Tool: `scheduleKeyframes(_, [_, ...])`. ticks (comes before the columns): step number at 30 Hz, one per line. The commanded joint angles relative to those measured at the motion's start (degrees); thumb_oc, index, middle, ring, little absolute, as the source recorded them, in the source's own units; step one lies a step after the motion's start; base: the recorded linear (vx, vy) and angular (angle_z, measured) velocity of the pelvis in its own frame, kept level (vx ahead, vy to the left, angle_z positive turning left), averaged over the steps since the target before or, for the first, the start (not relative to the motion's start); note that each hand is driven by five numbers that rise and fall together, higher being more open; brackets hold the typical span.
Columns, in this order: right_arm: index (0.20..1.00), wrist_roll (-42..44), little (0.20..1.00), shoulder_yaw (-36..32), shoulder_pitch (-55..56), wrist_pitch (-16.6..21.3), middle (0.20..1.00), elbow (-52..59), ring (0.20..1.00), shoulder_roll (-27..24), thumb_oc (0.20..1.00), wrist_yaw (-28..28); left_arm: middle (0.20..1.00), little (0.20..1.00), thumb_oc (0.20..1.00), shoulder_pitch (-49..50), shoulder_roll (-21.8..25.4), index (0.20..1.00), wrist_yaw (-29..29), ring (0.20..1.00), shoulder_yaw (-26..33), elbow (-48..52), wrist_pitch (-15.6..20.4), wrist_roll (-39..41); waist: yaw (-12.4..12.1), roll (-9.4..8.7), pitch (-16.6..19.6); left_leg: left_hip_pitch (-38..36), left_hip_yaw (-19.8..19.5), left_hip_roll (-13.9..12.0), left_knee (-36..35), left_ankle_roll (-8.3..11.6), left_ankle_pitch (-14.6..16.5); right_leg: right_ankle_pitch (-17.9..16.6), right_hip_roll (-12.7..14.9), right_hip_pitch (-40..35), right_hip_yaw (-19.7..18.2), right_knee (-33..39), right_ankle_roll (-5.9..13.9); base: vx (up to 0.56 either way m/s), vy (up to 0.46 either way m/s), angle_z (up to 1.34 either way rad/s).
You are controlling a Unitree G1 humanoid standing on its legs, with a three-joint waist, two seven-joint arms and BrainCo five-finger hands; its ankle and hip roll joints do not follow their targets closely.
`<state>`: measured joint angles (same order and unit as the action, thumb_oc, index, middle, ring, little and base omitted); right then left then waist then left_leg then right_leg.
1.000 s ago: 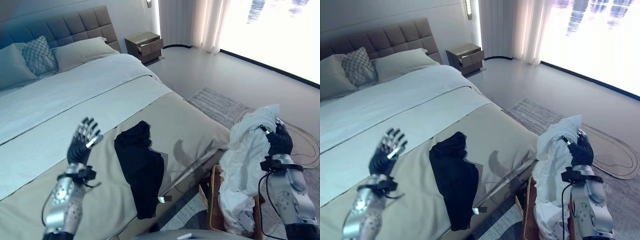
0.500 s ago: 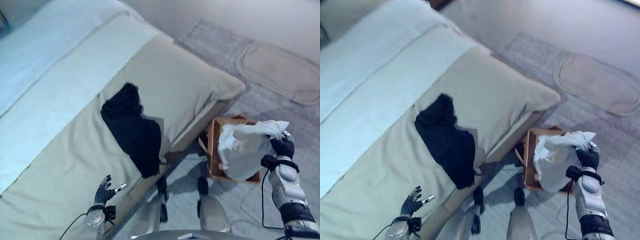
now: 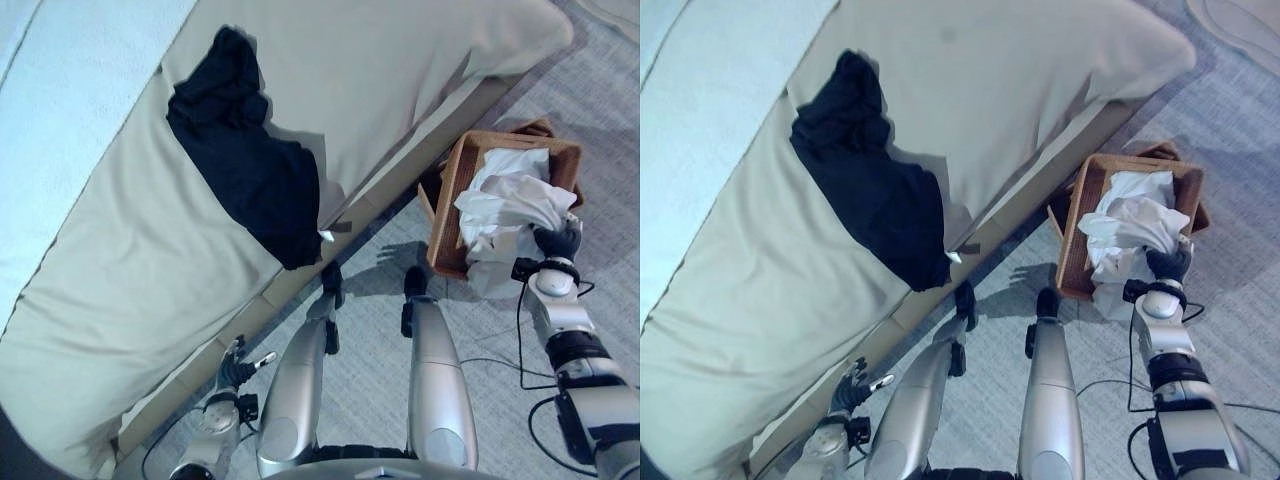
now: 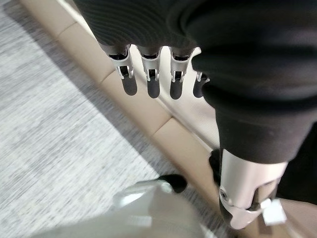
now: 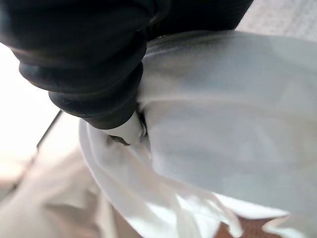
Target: Pick up clothes into the bucket
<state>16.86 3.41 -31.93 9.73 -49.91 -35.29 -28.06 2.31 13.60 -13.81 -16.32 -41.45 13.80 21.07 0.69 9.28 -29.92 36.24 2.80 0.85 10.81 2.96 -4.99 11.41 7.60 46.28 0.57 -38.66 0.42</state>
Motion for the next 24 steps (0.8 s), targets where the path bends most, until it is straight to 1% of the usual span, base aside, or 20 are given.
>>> scheduleKeyframes(1, [0.200,-1.3,0.200,1.1,-3.0,1.6,0.200,-1.6,0.200,-6.1,0.200,-3.3,1.000,1.000,1.000,-0.6,-0.5,1.000,-2.3,1.000,-1.0,1.8,1.8,2.4,0.7,1.65,0.1,0.5,-0.2,1.3,13.9,-1.45,10.9,-3.2,-0.4,-1.0,-0.9,5.7,2.83,0.07,-0.043,0.05])
scheduleKeyframes(2, [0.200,-1.9,0.200,2.4,-5.1,1.3,0.200,-3.3,0.200,-7.1,0.200,-4.8,1.000,1.000,1.000,-0.7,-0.2,1.000,-2.8,1.000,-2.6,3.7,2.2,2.6,0.3,2.06,0.1,3.1,-0.3,1.5,14.7,-1.44,10.8,-3.0,-0.4,1.9,-0.9,4.1,2.69,-0.01,-0.030,0.08])
scheduleKeyframes(3, [0.200,-2.0,0.200,3.0,-6.2,1.1,0.200,-4.7,0.200,-7.8,0.200,-5.0,1.000,1.000,1.000,-0.7,0.2,1.000,-3.2,1.000,-3.6,5.0,2.5,2.2,0.1,2.32,0.1,4.4,-0.3,1.5,15.3,-1.42,10.8,-2.9,-0.3,3.4,-0.9,3.3,2.67,-0.01,-0.041,0.11])
scheduleKeyframes(7, [0.200,-3.6,0.200,6.0,-9.9,0.2,0.200,-8.5,0.200,-10.8,0.200,-6.3,1.000,1.000,1.000,-0.8,0.6,1.000,-3.7,1.000,-6.2,7.7,2.9,2.5,-0.5,2.73,0.1,8.3,-0.5,1.9,16.1,-1.40,10.6,-2.6,0.0,7.6,-0.9,1.4,2.54,0.00,-0.007,0.02])
scheduleKeyframes(8, [0.451,-3.8,0.451,6.7,-10.8,-0.1,0.451,-10.0,0.451,-11.6,0.451,-6.1,1.000,1.000,1.000,-0.9,0.7,1.000,-3.7,1.000,-6.6,7.9,2.9,2.4,-0.6,2.91,0.1,8.8,-0.6,1.9,16.1,-1.38,10.6,-2.6,0.1,8.3,-0.9,1.1,2.54,0.00,0.000,0.00])
scheduleKeyframes(9, [1.000,-4.1,1.000,7.3,-11.6,-0.6,1.000,-11.5,1.000,-12.2,1.000,-6.1,1.000,1.000,1.000,-0.8,0.8,1.000,-3.9,1.000,-7.0,8.0,3.0,2.6,-0.8,2.95,0.1,9.1,-0.7,2.0,16.0,-1.38,10.5,-2.6,0.1,8.7,-0.8,1.1,2.53,0.01,-0.004,0.07])
scheduleKeyframes(10, [1.000,-4.0,1.000,7.5,-11.8,-0.6,1.000,-11.6,1.000,-12.3,1.000,-6.1,1.000,1.000,1.000,-0.8,0.8,1.000,-3.9,1.000,-7.0,8.0,3.0,2.6,-0.7,2.98,0.1,9.1,-0.7,2.0,16.0,-1.38,10.5,-2.6,0.1,8.7,-0.8,1.1,2.53,0.01,0.001,0.13])
scheduleKeyframes(11, [1.000,-5.0,1.000,9.3,-13.4,-1.4,1.000,-13.8,1.000,-13.4,1.000,-5.8,1.000,1.000,1.000,-1.0,0.9,1.000,-4.1,1.000,-7.9,8.1,3.0,2.8,-1.0,3.05,0.1,9.6,-0.7,2.0,15.5,-1.38,10.3,-2.8,0.3,9.4,-0.7,1.2,2.57,0.01,0.011,0.15])
scheduleKeyframes(15, [1.000,-5.6,1.000,10.7,-14.5,-1.8,1.000,-15.2,1.000,-14.1,1.000,-6.1,1.000,1.000,1.000,-1.6,1.0,1.000,-4.5,1.000,-8.8,8.0,2.9,2.8,-1.0,3.11,0.1,9.7,-0.7,2.3,14.2,-1.33,9.7,-3.2,0.4,9.7,-0.6,2.1,2.65,0.01,0.009,0.03])
scheduleKeyframes(18, [1.000,-5.8,1.000,10.9,-14.6,-1.6,1.000,-15.5,1.000,-13.8,1.000,-6.2,1.000,1.000,1.000,-2.2,1.1,1.000,-4.5,1.000,-9.1,8.1,3.0,3.0,-1.0,3.10,0.1,9.2,-0.7,2.5,13.2,-1.29,9.4,-3.4,0.5,9.4,-0.4,2.7,2.84,0.00,0.004,0.01])
scheduleKeyframes(24, [1.000,-6.5,1.000,9.9,-13.5,-0.8,1.000,-14.2,1.000,-12.6,1.000,-8.7,1.000,1.000,1.000,-3.3,1.0,1.000,-5.0,1.000,-8.9,8.1,3.4,3.1,-0.9,2.74,0.1,7.6,-0.8,2.7,11.6,-1.29,9.0,-4.1,0.6,7.8,-0.2,4.6,3.23,0.00,0.014,0.02])
